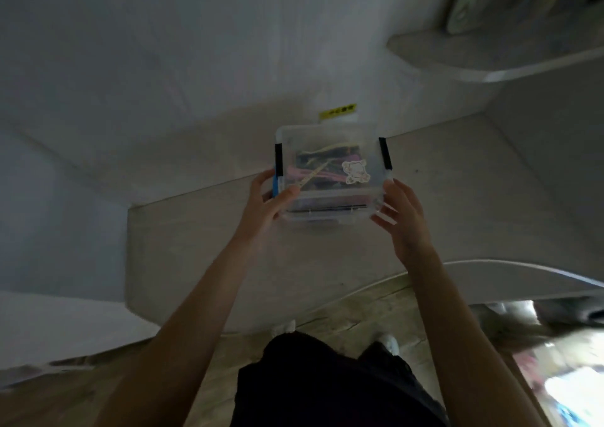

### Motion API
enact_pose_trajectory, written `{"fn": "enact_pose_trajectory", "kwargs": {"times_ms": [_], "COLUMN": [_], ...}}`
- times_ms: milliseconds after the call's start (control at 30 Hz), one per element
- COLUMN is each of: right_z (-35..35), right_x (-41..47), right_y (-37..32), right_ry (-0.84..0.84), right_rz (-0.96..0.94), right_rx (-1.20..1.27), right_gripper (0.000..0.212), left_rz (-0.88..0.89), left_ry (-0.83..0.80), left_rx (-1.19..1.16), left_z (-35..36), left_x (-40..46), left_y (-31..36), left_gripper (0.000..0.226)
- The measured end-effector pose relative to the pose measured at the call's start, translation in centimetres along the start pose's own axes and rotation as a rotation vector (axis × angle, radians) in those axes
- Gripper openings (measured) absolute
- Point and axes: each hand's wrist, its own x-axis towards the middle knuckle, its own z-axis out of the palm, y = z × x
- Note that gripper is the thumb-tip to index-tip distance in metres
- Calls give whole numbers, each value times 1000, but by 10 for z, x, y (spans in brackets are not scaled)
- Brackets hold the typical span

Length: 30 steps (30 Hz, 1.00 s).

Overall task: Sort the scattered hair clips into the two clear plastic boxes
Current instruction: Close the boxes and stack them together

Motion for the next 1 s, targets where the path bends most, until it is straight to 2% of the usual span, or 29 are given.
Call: {"fn": "enact_pose_trajectory", "kwargs": {"times_ms": [67, 300, 500, 567, 633, 700, 767, 833, 933, 1000], "right_z": [-42, -164, -228, -241, -252, -253, -252, -248, -247, -249], "right_x": [11, 65, 126, 145, 164, 171, 170, 164, 170, 177], "right_y": [-13, -58, -82, -89, -94, -95, -89, -75, -58, -53], "right_ry": [34, 106, 167, 186, 191, 220, 299, 316, 246, 205], "right_rz": [-15, -69, -116, -180, -235, -207, -255, -386, -552, -553], "right_rx": [-1, 49, 85, 89, 94, 88, -64, -414, -908, -1138], "right_gripper": [54, 38, 18, 23, 43, 65, 64, 60, 66, 74], "left_rz": [-2, -14, -51, -72, -87, -83, -77, -21, 158, 270], "left_ry": [-27, -39, -7, -15, -2, 24, 51, 87, 17, -40], "left_rx": [5, -56, -107, -143, -192, -240, -270, -186, 80, 255], "left_z": [46, 195, 291, 313, 336, 353, 369, 381, 394, 389], "left_x": [3, 19, 50, 61, 68, 76, 86, 94, 97, 98], "left_y": [-2, -10, -14, -17, -13, -11, -9, -9, -14, -21], "left_gripper": [40, 53, 59, 62, 66, 70, 72, 74, 65, 76]}}
